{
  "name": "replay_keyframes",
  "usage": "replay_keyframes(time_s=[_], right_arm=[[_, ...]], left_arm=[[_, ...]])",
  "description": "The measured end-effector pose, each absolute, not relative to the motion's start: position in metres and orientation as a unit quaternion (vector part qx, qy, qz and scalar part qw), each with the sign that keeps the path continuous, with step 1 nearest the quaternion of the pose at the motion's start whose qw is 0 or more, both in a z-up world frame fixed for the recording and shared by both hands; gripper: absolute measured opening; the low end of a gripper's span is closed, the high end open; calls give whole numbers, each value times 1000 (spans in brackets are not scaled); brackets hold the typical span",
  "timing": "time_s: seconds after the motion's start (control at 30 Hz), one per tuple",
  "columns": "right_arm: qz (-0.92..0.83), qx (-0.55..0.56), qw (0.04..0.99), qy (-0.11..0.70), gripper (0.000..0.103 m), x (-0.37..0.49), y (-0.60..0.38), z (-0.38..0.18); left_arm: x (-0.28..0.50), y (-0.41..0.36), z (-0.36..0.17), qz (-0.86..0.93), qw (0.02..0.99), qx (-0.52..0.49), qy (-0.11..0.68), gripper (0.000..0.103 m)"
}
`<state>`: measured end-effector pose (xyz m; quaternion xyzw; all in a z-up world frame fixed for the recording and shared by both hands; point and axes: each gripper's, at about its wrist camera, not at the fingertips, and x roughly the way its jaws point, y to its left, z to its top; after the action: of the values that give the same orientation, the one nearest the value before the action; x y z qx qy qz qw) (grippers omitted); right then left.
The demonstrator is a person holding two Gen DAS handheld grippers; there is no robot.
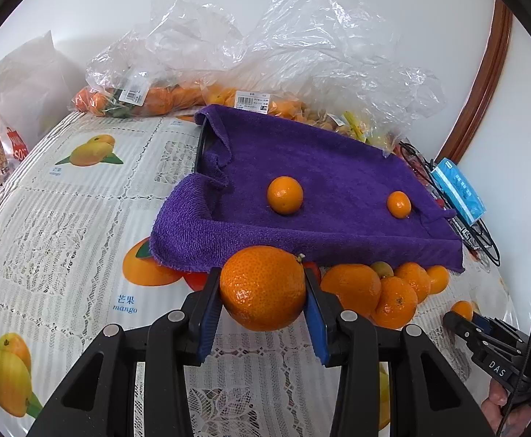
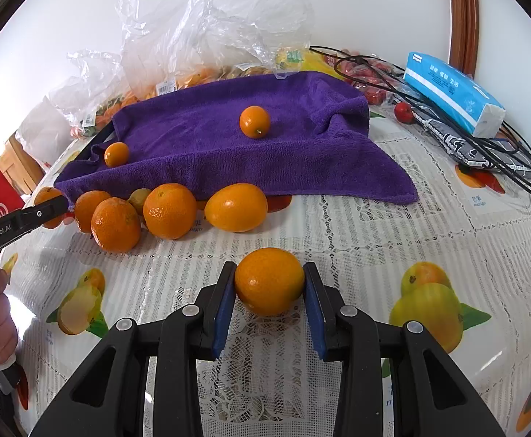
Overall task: Organize fruits
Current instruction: 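Hold the orange in the right gripper while the left gripper holds the large orange, then carry the right gripper's orange over the towel while the left gripper carries the large orange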
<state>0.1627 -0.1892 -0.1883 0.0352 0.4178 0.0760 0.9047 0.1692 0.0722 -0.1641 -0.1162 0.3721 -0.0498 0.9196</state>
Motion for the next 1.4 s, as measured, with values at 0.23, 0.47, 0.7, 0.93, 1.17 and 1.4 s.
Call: replay_keyframes(time_s=[0.23, 0.47, 0.7, 0.93, 1.17, 1.4], right_arm=[[81, 36, 906, 414, 36, 161, -188, -187], [72, 42, 912, 401, 36, 158, -188, -175], [78, 32, 928, 363, 36, 164, -177, -138], [90, 26, 939, 330, 36, 190, -165, -109], [96, 31, 943, 318, 36, 222, -155, -99], [101, 39, 944, 312, 36, 254, -147, -91]], left_arm=[[167, 71, -161, -53, 922, -115, 366, 39], [167, 70, -156, -57, 923, -115, 362, 39], [165, 67, -132, -66, 930, -121, 342, 40], [183, 60, -108, -59, 938, -101, 327, 40], [211, 60, -101, -48, 940, -103, 321, 40], [240, 60, -101, -39, 942, -100, 318, 40]])
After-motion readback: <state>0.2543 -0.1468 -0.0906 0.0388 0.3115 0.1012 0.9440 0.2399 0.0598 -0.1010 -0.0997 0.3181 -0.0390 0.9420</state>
